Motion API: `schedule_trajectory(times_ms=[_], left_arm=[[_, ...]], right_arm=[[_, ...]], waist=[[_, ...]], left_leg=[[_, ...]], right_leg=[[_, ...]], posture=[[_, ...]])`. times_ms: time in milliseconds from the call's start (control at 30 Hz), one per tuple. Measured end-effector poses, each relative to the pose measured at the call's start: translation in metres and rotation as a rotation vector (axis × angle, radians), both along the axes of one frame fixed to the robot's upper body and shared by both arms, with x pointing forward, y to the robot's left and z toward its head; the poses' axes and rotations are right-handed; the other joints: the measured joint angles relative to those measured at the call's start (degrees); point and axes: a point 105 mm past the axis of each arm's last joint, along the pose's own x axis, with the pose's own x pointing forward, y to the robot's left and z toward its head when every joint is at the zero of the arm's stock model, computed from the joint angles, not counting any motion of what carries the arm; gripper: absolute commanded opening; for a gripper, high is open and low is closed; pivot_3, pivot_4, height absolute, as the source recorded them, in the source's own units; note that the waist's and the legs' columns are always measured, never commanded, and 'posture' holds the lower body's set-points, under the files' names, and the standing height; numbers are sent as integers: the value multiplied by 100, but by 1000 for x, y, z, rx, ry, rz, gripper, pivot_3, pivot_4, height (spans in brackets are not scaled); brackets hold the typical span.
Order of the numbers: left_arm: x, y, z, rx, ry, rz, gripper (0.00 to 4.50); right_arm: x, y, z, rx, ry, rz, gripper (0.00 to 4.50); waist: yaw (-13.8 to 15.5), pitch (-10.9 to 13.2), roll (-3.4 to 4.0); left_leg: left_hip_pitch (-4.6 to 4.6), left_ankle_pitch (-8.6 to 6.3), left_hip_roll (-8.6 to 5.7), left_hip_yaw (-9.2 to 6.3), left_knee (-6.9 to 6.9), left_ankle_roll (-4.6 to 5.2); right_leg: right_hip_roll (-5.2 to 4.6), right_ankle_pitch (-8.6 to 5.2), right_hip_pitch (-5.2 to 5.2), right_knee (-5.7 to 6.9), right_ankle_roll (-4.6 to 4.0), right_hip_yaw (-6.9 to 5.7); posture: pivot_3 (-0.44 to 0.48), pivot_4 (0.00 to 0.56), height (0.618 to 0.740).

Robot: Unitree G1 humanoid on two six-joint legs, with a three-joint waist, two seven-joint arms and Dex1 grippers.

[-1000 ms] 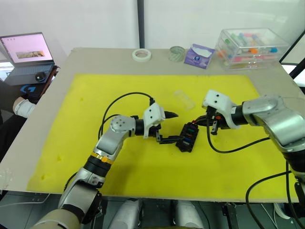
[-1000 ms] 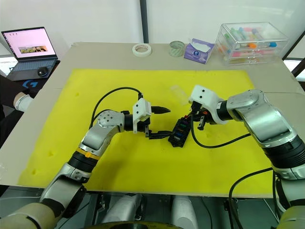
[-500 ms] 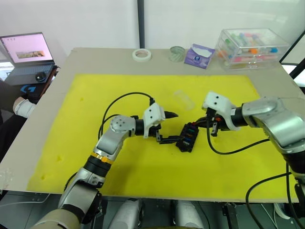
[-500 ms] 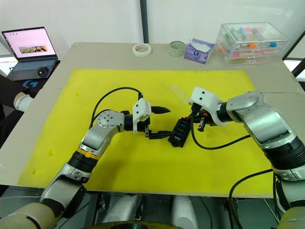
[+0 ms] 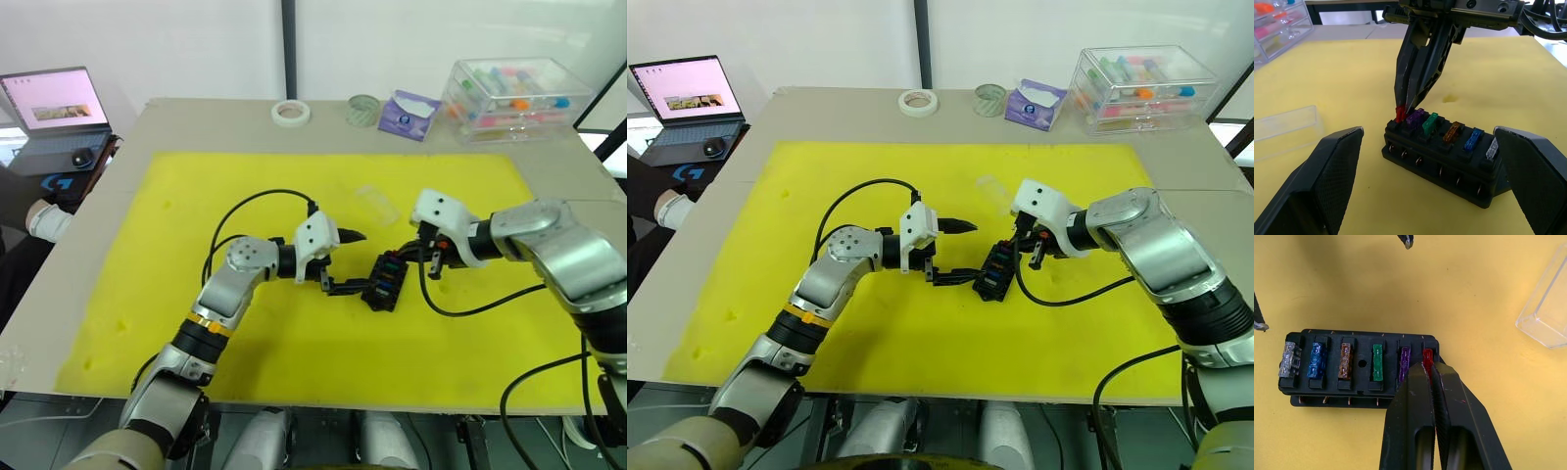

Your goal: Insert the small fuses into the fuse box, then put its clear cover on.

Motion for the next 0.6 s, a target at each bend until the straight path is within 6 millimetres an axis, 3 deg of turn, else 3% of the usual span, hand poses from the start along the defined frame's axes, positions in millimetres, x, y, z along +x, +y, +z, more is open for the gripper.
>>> schedule_trajectory(times_ms=[600], left_arm=[[-1,0,-2,0,6,1,4490]], right_arm=[[1,-1,-1,14,28,-21,0]], waist=[[0,0,0]], left_leg=[[0,0,0,0,0,0]], right_leg=[[0,0,0,0,0,0]], posture=[[0,150,740]])
